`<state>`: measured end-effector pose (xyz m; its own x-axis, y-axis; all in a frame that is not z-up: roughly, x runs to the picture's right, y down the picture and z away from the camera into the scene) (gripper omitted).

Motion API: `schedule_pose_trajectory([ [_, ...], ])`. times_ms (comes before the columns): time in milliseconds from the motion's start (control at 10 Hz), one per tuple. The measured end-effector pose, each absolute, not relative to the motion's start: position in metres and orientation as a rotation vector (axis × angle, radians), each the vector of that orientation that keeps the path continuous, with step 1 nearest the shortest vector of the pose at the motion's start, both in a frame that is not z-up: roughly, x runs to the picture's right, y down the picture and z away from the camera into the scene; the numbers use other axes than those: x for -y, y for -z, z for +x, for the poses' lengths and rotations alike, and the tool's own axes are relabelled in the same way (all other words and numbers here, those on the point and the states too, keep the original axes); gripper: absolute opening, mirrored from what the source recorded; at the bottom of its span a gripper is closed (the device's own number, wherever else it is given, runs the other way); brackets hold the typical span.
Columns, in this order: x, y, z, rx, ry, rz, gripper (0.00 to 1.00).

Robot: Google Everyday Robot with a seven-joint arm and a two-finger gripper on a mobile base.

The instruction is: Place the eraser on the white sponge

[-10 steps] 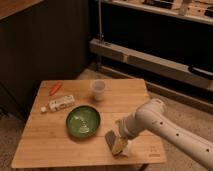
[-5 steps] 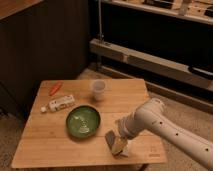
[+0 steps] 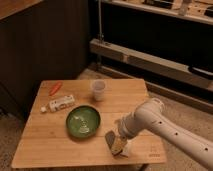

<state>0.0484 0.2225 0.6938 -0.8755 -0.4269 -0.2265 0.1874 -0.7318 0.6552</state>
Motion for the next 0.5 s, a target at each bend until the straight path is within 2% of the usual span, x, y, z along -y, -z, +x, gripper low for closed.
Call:
schedule_pose_trajectory([
  [500, -0.2221, -0.6942, 0.0462, 0.927, 2.594, 0.525, 0.80],
])
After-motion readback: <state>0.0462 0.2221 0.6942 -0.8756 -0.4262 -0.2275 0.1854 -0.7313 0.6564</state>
